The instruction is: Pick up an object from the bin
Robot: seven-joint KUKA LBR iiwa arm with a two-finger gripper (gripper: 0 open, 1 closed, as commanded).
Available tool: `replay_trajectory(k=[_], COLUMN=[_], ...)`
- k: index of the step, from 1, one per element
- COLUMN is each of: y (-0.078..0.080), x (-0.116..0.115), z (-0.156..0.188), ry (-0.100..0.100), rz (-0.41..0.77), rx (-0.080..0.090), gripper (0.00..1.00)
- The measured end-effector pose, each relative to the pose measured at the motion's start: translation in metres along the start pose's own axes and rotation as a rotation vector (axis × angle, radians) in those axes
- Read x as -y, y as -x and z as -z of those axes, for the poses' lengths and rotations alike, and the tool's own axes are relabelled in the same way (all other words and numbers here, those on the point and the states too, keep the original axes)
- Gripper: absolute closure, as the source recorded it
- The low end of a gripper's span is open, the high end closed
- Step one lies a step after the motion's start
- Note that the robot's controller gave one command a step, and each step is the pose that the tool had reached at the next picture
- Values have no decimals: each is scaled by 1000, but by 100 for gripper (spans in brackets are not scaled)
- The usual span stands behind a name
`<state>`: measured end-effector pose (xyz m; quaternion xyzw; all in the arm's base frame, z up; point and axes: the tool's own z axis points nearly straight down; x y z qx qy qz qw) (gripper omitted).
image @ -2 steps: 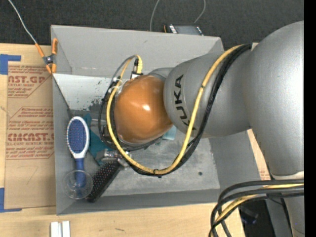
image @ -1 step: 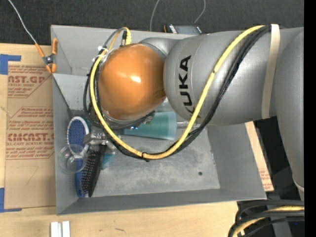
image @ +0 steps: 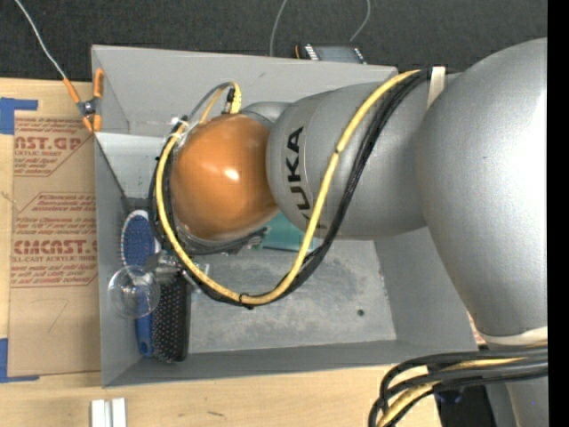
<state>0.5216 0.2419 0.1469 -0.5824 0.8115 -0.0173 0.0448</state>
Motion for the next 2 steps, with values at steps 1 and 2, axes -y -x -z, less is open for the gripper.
replay_trajectory(k=[1,2], y=[-17,-8], x=[-4,-16], z=[37,40], ry=[-1,-3], rz=[40,137], rx=[2,5], gripper=[100,100])
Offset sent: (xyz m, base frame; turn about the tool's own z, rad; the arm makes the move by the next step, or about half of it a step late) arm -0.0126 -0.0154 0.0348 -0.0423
